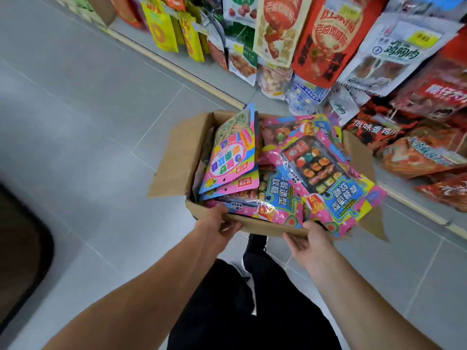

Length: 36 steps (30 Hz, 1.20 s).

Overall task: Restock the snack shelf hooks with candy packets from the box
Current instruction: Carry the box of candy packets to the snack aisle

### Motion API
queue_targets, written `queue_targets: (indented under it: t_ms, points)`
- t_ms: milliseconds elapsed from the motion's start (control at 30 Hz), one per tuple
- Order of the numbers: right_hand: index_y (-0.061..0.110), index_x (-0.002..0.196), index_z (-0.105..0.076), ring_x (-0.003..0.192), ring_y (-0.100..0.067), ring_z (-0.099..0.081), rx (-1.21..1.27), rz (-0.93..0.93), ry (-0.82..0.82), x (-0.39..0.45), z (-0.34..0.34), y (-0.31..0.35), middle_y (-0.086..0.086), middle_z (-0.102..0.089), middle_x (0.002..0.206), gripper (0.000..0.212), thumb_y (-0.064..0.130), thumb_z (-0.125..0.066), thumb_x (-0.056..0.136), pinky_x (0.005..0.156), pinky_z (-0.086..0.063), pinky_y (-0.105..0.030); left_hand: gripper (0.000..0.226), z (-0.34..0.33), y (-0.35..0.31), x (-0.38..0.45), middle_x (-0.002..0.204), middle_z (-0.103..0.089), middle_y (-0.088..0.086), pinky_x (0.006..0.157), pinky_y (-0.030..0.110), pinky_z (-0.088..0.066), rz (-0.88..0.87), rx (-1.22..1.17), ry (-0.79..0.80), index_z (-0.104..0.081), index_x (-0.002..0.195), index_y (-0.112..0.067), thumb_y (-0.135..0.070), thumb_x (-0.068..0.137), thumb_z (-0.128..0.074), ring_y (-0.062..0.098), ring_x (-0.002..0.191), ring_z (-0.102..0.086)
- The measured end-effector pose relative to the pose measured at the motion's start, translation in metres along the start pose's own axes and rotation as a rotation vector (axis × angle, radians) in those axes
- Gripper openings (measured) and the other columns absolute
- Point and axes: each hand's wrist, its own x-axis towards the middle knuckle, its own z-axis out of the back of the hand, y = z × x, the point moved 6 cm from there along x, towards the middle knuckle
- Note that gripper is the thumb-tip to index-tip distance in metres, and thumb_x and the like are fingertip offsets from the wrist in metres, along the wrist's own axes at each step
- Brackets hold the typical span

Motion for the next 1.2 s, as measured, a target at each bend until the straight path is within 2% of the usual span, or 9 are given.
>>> queue_targets:
  t_ms: [200, 300, 467, 700, 967, 1033, 1133, 1200]
  points:
    - [0.003, 0.114, -0.055, 0.093, -0.024, -0.066, 0.072, -0.042, 0.001, 0.047, -0.055, -0.006, -0.016, -0.065, 0.098, 0.024, 0.015, -0.058, 0.093, 0.065, -0.059, -0.036, 0.034, -0.020, -0.057, 0.056, 0.108, -0.065, 0.021, 0.041, 0.032, -0.055, 0.049, 0.078, -0.049, -0.051, 0.113, -0.005, -0.009, 0.085, -0.070, 0.035, 0.095, -0.068]
    - [0.004, 0.116, -0.056, 0.098, -0.025, -0.067, 0.109, -0.047, -0.033, 0.073, -0.079, -0.011, -0.016, -0.066, 0.105, 0.025, 0.014, -0.058, 0.093, 0.064, -0.058, -0.035, 0.036, -0.027, -0.082, 0.090, 0.111, -0.064, 0.022, 0.041, 0.031, -0.055, 0.088, 0.109, -0.047, -0.053, 0.114, -0.005, -0.010, 0.083, -0.071, 0.036, 0.098, -0.067]
    - [0.006, 0.114, -0.057, 0.091, -0.022, -0.067, 0.199, -0.059, -0.093, 0.129, -0.119, -0.028, -0.013, -0.066, 0.098, 0.025, 0.015, -0.059, 0.092, 0.051, -0.060, -0.033, 0.035, -0.038, -0.117, 0.152, 0.110, -0.064, 0.022, 0.050, 0.035, -0.060, 0.145, 0.177, -0.045, -0.055, 0.108, -0.004, -0.012, 0.081, -0.075, 0.037, 0.096, -0.068]
    - [0.006, 0.102, -0.058, 0.090, -0.023, -0.064, 0.298, -0.046, -0.133, 0.211, -0.162, -0.056, -0.014, -0.063, 0.090, 0.013, 0.008, -0.057, 0.089, 0.061, -0.061, -0.036, 0.033, -0.051, -0.150, 0.250, 0.095, -0.065, 0.023, 0.042, 0.031, -0.055, 0.146, 0.250, -0.028, -0.058, 0.110, 0.001, -0.011, 0.082, -0.071, 0.038, 0.102, -0.067]
    - [0.002, 0.089, -0.058, 0.080, -0.023, -0.064, 0.293, -0.037, -0.171, 0.314, -0.173, -0.061, -0.017, -0.064, 0.082, 0.005, 0.006, -0.059, 0.086, 0.075, -0.057, -0.042, 0.031, -0.073, -0.146, 0.351, 0.106, -0.066, 0.025, 0.045, 0.032, -0.055, 0.151, 0.241, -0.012, -0.059, 0.110, 0.001, -0.010, 0.083, -0.071, 0.040, 0.099, -0.067]
    - [0.002, 0.088, -0.059, 0.082, -0.023, -0.065, 0.286, -0.028, -0.168, 0.346, -0.175, -0.063, -0.016, -0.065, 0.083, 0.005, 0.006, -0.060, 0.086, 0.073, -0.059, -0.041, 0.031, -0.082, -0.141, 0.381, 0.107, -0.067, 0.026, 0.046, 0.032, -0.056, 0.141, 0.254, 0.000, -0.059, 0.110, 0.000, -0.009, 0.083, -0.071, 0.041, 0.100, -0.067]
    - [0.003, 0.094, -0.060, 0.086, -0.025, -0.067, 0.310, -0.009, -0.159, 0.389, -0.176, -0.066, -0.015, -0.066, 0.087, 0.009, 0.008, -0.061, 0.086, 0.061, -0.061, -0.037, 0.031, -0.094, -0.137, 0.423, 0.107, -0.066, 0.027, 0.050, 0.033, -0.057, 0.106, 0.261, 0.017, -0.057, 0.110, 0.001, -0.008, 0.083, -0.069, 0.042, 0.098, -0.067]
    - [0.004, 0.099, -0.060, 0.086, -0.025, -0.067, 0.347, 0.002, -0.140, 0.413, -0.177, -0.069, -0.015, -0.066, 0.087, 0.012, 0.007, -0.060, 0.087, 0.058, -0.060, -0.036, 0.033, -0.100, -0.134, 0.447, 0.105, -0.067, 0.026, 0.055, 0.034, -0.058, 0.083, 0.273, 0.030, -0.057, 0.112, 0.000, -0.007, 0.082, -0.069, 0.042, 0.096, -0.068]
